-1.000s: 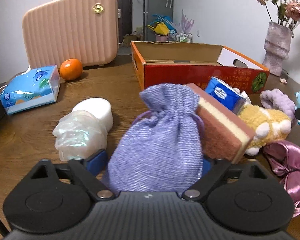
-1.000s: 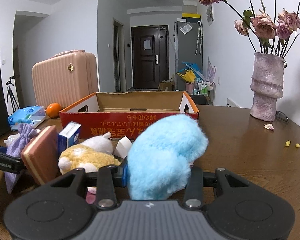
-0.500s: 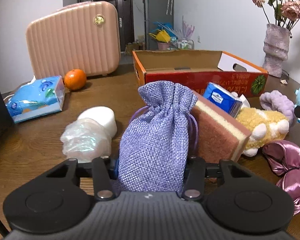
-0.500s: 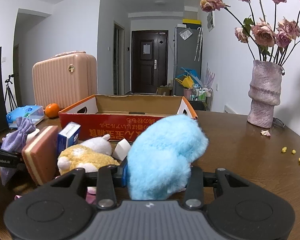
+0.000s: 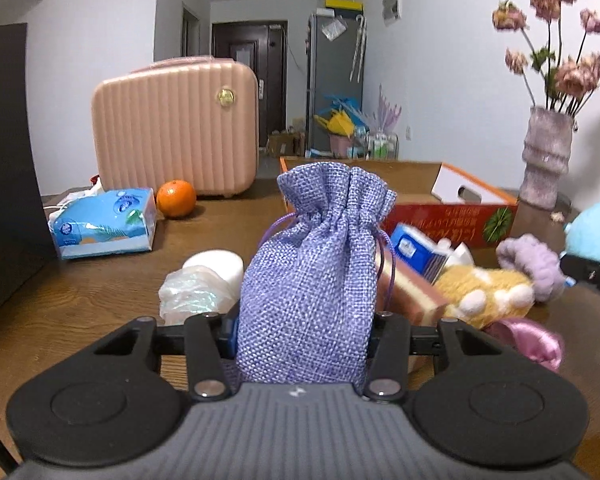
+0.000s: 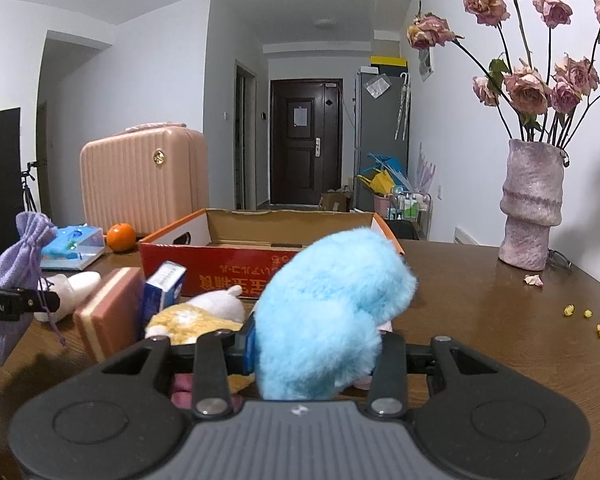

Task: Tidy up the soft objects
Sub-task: 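Carry the pouch and blue plush over the cardboard box and release both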

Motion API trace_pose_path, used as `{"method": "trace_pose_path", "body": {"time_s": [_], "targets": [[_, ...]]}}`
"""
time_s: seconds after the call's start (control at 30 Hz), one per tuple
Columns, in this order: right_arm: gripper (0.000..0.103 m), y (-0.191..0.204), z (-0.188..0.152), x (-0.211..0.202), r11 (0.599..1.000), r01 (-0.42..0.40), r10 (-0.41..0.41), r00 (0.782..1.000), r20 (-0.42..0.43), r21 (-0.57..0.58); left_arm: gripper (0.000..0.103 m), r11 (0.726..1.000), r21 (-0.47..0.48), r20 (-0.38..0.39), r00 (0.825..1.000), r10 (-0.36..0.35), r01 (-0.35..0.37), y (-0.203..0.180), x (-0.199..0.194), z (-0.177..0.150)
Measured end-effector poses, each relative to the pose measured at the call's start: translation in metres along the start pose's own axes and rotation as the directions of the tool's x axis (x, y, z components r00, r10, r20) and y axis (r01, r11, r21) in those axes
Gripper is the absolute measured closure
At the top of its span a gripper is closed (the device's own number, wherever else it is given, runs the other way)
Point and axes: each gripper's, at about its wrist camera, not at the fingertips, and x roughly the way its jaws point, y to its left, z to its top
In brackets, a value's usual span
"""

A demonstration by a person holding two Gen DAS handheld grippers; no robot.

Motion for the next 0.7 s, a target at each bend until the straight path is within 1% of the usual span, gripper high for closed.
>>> {"method": "trace_pose_path", "body": {"time_s": [0.2, 0.4, 0.7], "targets": [[0.064, 0.007, 0.002, -0.007, 1.000, -0.011, 0.011, 1.000, 0.017, 0.002, 0.055, 1.000, -0.012, 0.064, 0.998, -0.015, 0.016, -0.011, -0.019, 0.006], [0.064, 0.015, 0.005, -0.010, 1.000, -0.013, 0.013, 0.999, 0.030, -0.011, 0.055, 0.999, -0.006, 0.078, 0.996, -0.037, 0.038, -0.024, -0.023, 0.013], [0.064, 0.018, 0.023, -0.006, 1.000, -0.001, 0.003, 0.998, 0.056, -0.022, 0.055, 0.998, -0.006, 0.093, 0.994, -0.056, 0.056, -0.036, -0.013, 0.031]]}}
